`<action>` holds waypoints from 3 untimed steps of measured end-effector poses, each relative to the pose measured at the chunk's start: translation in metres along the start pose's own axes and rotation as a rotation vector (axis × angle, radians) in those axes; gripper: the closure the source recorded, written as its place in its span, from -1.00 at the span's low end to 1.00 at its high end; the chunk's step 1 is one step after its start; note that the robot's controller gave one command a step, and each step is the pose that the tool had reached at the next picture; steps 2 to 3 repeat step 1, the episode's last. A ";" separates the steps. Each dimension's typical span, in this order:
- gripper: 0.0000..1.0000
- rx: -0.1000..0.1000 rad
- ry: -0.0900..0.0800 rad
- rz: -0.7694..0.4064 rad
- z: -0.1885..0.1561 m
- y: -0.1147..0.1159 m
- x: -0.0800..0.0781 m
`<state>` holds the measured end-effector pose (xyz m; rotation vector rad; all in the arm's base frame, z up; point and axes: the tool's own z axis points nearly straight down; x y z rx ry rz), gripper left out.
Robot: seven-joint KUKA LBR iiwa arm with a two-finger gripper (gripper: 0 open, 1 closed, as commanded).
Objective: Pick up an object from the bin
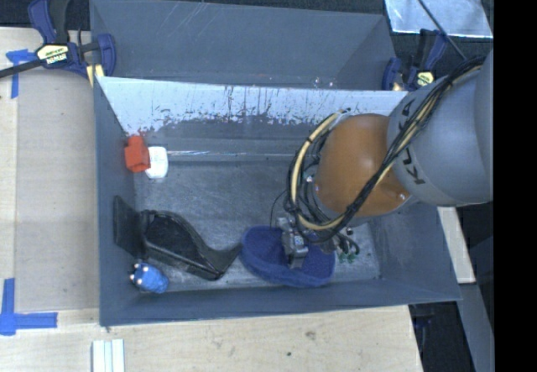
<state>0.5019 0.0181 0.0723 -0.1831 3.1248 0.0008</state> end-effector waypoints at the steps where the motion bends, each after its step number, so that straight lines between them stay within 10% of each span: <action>1: 1.00 0.002 -0.001 -0.027 -0.133 -0.013 -0.020; 3: 1.00 0.002 -0.001 -0.027 -0.133 -0.013 -0.020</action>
Offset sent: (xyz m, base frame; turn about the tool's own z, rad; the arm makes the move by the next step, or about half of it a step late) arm 0.0169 -0.0103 0.1282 -0.0288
